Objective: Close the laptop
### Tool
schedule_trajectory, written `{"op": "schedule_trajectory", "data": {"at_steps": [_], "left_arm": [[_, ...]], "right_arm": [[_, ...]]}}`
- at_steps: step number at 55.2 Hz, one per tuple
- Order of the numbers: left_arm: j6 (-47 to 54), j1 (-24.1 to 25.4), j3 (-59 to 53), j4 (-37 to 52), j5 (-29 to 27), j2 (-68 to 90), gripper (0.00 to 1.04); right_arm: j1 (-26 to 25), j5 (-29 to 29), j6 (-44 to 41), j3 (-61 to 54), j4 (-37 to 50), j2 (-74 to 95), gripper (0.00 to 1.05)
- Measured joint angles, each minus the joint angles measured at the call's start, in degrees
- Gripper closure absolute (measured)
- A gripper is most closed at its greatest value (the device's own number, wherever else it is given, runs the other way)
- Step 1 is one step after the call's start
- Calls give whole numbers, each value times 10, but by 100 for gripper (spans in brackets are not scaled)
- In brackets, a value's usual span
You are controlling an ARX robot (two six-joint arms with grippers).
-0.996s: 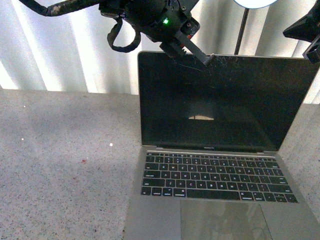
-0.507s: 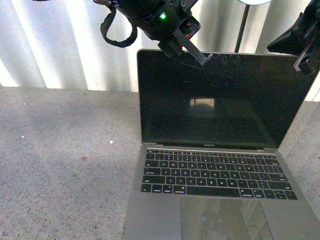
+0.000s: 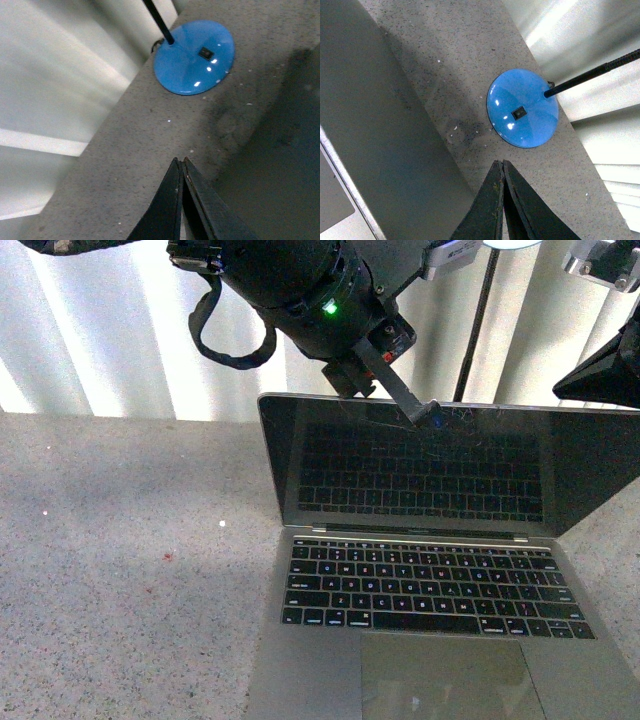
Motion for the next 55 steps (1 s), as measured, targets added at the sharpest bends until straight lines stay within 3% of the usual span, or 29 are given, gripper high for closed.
{"op": "schedule_trajectory", "data": {"at_steps": [25,55], "left_arm": [[-2,2,-46,-43,37,-27,101],[-61,5,-99,-15,47,-34,101]], "right_arm": [[10,-3,-33,-24,-37,-8,102],[29,-2,-67,-46,-72,-2,102]]}}
